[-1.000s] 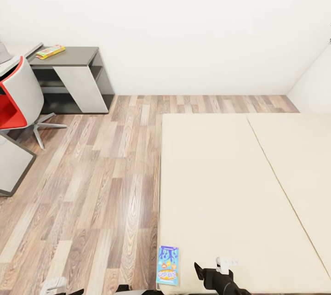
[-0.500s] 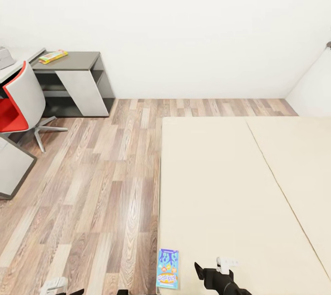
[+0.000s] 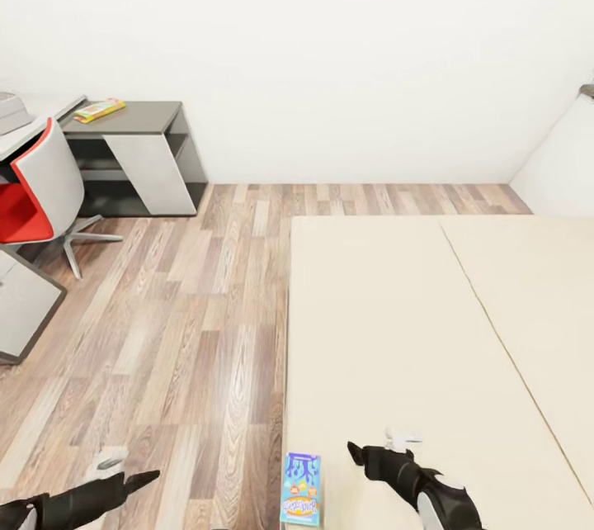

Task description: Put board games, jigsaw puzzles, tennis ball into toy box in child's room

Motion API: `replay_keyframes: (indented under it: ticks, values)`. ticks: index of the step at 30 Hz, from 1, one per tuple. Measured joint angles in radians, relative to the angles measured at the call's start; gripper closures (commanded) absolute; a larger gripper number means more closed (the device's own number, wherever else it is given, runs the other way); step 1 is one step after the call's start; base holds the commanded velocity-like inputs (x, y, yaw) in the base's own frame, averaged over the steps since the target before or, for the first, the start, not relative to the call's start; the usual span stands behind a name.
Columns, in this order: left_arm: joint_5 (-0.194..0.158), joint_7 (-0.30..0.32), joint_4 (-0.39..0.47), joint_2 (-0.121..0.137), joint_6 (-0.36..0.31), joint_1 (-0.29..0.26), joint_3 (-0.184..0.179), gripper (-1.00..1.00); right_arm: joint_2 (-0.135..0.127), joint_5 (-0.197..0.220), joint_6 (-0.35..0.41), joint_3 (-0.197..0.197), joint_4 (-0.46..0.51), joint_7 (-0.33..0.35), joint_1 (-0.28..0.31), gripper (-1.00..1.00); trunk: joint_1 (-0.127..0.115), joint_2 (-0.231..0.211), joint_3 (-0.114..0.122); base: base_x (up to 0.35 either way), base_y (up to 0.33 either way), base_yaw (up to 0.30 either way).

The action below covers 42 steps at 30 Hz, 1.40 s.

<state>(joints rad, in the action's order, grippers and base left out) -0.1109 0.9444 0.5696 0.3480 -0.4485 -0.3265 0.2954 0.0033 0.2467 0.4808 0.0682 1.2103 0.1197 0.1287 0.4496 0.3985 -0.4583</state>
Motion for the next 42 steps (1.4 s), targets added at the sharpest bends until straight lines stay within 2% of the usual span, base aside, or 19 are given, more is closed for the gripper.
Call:
replay_keyframes:
  ticks: [1,5,8,10,18,23,26,29,37,42]
  values:
    - [-0.002,0.002,0.059,-0.001,-0.062,-0.018,0.001,-1.00,0.001,0.001,0.020,-0.009,0.006,0.000,0.030,-1.00,0.000,0.000,0.002,0.000,0.000,0.000]
    - [-0.006,0.006,0.214,-0.004,-0.235,-0.067,0.003,-1.00,0.000,0.008,0.057,-0.035,0.016,0.000,0.118,-1.00,0.000,0.000,0.008,0.000,0.000,0.000]
    - [-0.008,0.010,0.295,-0.006,-0.316,-0.097,0.006,-1.00,0.005,0.008,0.082,-0.054,0.037,0.000,0.164,-1.00,0.000,0.000,0.013,0.000,0.000,0.000]
    - [-0.008,0.015,0.317,-0.006,-0.336,-0.105,0.007,-1.00,0.011,0.004,0.090,-0.054,0.060,-0.001,0.175,-1.00,0.000,0.000,0.016,0.000,0.000,0.000]
    - [-0.014,0.027,0.346,-0.005,-0.357,-0.114,0.008,-1.00,0.014,0.002,0.099,-0.057,0.109,0.000,0.185,-1.00,0.000,0.000,0.029,0.000,0.000,0.000]
    - [-0.061,0.064,0.357,-0.005,-0.366,-0.115,0.007,-1.00,0.003,0.013,0.104,-0.063,0.140,0.004,0.185,-1.00,0.000,0.000,0.038,0.000,0.000,0.000]
    - [-0.089,0.112,0.362,0.000,-0.382,-0.115,0.006,-1.00,0.002,0.014,0.104,-0.062,0.149,0.006,0.185,-1.00,0.000,0.000,0.043,0.000,0.000,0.000]
    - [-0.099,0.161,0.364,0.006,-0.393,-0.115,0.009,-1.00,0.007,0.015,0.104,-0.057,0.152,0.005,0.185,-1.00,0.000,0.000,0.047,0.000,0.000,0.000]
    - [-0.103,0.277,0.363,0.008,-0.398,-0.115,0.048,-1.00,0.010,0.015,0.104,-0.055,0.154,0.006,0.185,-1.00,0.000,0.000,0.061,0.000,0.000,0.000]
    - [-0.102,0.346,0.362,0.014,-0.399,-0.115,0.055,-1.00,0.005,0.015,0.104,-0.060,0.154,0.007,0.185,-1.00,0.000,0.000,0.069,0.000,0.000,0.000]
